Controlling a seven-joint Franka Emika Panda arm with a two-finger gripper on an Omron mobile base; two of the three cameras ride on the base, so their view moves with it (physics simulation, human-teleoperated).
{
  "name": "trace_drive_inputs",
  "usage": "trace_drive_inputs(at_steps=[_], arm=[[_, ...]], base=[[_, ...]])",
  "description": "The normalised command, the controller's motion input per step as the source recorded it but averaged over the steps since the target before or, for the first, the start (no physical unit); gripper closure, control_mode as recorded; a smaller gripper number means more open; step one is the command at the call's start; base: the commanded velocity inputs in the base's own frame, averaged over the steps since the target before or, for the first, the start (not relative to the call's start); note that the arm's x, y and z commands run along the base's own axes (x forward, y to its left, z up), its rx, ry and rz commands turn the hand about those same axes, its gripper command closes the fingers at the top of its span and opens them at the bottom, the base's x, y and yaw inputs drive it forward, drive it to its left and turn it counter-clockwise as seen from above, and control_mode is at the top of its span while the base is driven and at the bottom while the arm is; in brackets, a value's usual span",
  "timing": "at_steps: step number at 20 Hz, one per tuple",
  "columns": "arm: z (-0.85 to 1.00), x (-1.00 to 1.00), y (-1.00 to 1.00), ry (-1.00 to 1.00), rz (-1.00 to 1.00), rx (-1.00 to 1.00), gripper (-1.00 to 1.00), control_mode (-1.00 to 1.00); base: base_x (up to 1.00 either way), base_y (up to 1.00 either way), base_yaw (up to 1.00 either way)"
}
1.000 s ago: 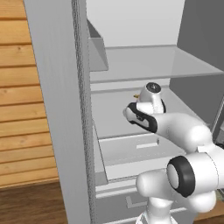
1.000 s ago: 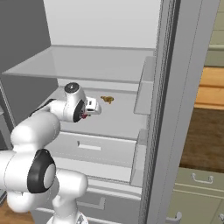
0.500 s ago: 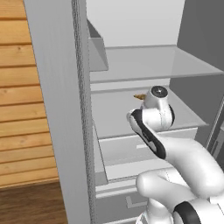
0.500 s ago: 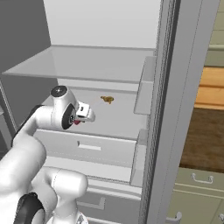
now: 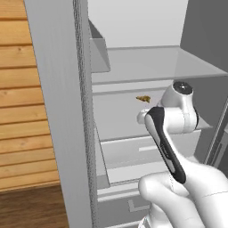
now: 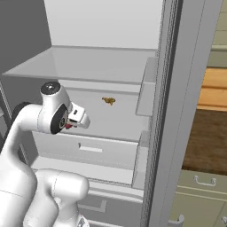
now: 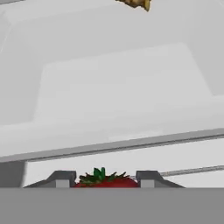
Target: Take the strawberry from the fridge and place it on top of the pancake, located on the dining counter.
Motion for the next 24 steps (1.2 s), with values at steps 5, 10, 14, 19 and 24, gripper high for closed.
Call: trace_drive_inputs(at_steps=[5,10,14,19,24], arm=[[0.21,-0.74,0.00,0.18,0.03,-0.04,1.00,-1.00],[0.10,-0.99,0.03,-0.09,0.15,-0.06,1.00,-1.00],[0.29,-0.67,0.00,-0.09,0.16,-0.09,1.00,-1.00],[0.08,-0.12,0.00,0.04,0.06,-0.08,1.00,-1.00],[-0.01,-0.15,-0.02,0.05,0.00,0.00,1.00,-1.00]], base=[[0.00,0.00,0.00],[0.00,0.00,0.00],[0.00,0.00,0.00],[0.00,0.00,0.00],[0.00,0.00,0.00]])
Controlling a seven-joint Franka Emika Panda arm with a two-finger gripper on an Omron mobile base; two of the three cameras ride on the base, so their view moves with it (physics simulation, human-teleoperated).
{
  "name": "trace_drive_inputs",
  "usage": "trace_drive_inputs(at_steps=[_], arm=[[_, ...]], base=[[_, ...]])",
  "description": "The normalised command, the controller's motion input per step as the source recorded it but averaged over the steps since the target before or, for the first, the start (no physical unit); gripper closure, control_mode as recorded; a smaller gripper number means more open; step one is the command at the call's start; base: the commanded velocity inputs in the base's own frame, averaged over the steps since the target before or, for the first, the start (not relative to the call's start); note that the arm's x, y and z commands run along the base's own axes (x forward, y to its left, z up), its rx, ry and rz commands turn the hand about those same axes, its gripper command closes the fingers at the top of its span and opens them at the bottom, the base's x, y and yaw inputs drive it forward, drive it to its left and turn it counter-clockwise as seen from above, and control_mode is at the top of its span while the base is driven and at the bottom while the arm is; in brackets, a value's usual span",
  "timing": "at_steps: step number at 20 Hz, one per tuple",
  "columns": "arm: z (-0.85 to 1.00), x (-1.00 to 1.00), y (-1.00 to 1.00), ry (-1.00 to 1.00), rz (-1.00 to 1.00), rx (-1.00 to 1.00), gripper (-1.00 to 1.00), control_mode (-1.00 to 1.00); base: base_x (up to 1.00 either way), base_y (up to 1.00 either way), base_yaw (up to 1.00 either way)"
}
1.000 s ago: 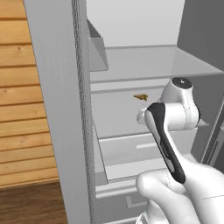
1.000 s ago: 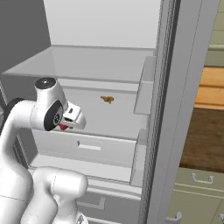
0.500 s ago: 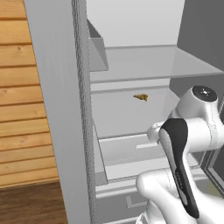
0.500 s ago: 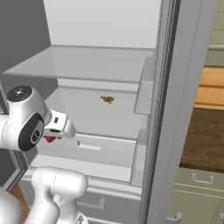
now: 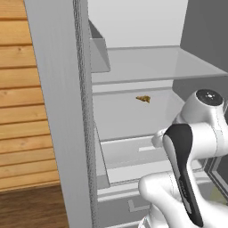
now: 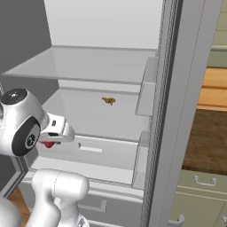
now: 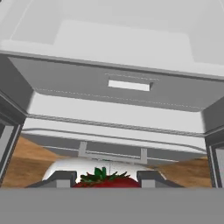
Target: Take the strawberry from the fridge and place it on top of the pancake, located on the dining counter.
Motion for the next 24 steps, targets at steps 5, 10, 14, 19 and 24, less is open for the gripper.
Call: trace_drive_inputs(at_steps=[5,10,14,19,24], arm=[[0.02,-0.35,0.00,-0.03,-0.10,0.01,1.00,-1.00],[0.01,-0.27,-0.05,0.00,-0.13,0.01,1.00,-1.00],[-0.02,-0.03,-0.17,0.00,-0.11,0.08,1.00,-1.00],[-0.02,0.00,-0.02,-0.01,-0.03,0.05,1.00,-1.00],[0.00,0.00,0.00,0.00,0.00,0.00,1.00,-1.00]], base=[[0.00,0.00,0.00],[0.00,0.00,0.00],[0.00,0.00,0.00],[0.00,0.00,0.00],[0.00,0.00,0.00]])
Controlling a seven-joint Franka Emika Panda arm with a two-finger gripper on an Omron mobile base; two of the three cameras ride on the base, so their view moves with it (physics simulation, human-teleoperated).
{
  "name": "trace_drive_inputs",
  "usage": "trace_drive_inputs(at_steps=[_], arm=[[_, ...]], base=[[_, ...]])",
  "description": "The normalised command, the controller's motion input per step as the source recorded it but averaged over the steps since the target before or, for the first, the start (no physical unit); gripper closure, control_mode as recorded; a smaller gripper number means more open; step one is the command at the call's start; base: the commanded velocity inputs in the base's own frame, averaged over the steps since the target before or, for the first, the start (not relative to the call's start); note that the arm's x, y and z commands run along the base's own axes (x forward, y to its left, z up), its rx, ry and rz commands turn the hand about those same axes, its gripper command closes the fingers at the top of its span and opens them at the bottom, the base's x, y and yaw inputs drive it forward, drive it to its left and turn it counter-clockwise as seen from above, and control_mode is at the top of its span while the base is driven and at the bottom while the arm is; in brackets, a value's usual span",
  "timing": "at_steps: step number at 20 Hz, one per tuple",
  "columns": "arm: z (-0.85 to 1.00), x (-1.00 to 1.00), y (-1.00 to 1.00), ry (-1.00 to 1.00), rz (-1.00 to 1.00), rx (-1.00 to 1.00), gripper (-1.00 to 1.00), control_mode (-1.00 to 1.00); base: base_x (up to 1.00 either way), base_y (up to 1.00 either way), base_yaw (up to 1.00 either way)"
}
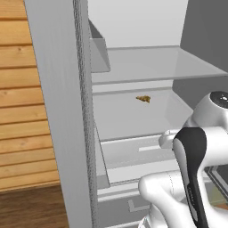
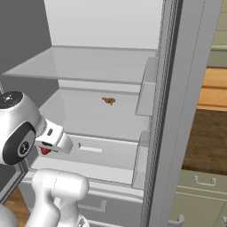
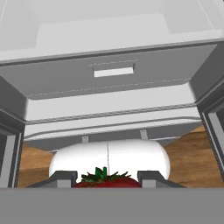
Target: Take the strawberry from the fridge and place it on top of the pancake, located on the dining counter.
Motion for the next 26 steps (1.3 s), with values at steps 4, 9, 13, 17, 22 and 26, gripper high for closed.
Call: trace_drive_inputs(at_steps=[4,9,13,17,22,26], arm=[[0.00,0.00,0.00,0.00,0.00,0.00,1.00,-1.00],[0.00,0.00,0.00,0.00,0.00,0.00,1.00,1.00],[0.00,0.00,0.00,0.00,0.00,0.00,1.00,1.00],[0.00,0.00,0.00,0.00,0.00,0.00,1.00,1.00],[0.00,0.00,0.00,0.00,0.00,0.00,1.00,1.00],[0.00,0.00,0.00,0.00,0.00,0.00,1.00,1.00]], base=[[0.00,0.00,0.00],[-0.06,0.02,0.21],[-0.22,0.04,0.36],[-0.39,0.06,0.56],[-0.34,0.00,0.67],[-0.43,0.00,0.70]])
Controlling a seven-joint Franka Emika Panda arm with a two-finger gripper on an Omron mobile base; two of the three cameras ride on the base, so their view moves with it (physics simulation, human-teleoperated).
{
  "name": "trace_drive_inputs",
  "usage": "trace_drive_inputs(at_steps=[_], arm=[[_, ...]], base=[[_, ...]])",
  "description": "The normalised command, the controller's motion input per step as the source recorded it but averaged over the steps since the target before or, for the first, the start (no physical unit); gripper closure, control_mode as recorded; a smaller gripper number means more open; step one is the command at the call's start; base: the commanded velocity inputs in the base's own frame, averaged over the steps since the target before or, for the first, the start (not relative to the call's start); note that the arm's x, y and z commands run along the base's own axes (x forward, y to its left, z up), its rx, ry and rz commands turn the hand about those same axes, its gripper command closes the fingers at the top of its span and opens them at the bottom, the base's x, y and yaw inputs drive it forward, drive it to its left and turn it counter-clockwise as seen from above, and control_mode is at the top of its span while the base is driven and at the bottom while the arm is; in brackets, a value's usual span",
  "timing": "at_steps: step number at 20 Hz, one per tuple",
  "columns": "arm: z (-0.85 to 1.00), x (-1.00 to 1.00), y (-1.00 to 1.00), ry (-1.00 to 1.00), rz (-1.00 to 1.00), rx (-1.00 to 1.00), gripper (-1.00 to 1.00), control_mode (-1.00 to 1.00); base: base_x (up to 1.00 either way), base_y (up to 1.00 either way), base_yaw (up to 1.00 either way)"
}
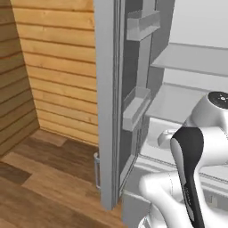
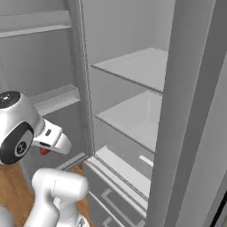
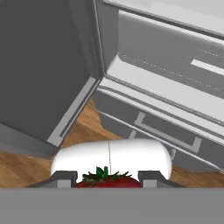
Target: Take the strawberry from the fridge and place it on top of the pancake, located on the dining counter.
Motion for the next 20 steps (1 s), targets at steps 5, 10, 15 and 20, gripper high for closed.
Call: trace_drive_inputs(at_steps=[5,10,15,20], arm=[[0.00,0.00,0.00,0.00,0.00,0.00,1.00,1.00],[0.00,0.00,0.00,0.00,0.00,0.00,1.00,1.00],[0.00,0.00,0.00,0.00,0.00,0.00,1.00,1.00],[0.00,0.00,0.00,0.00,0.00,0.00,1.00,1.00]], base=[[-0.46,0.06,0.75],[-0.45,0.36,0.77],[-0.49,0.46,0.80],[-0.06,0.40,0.63]])
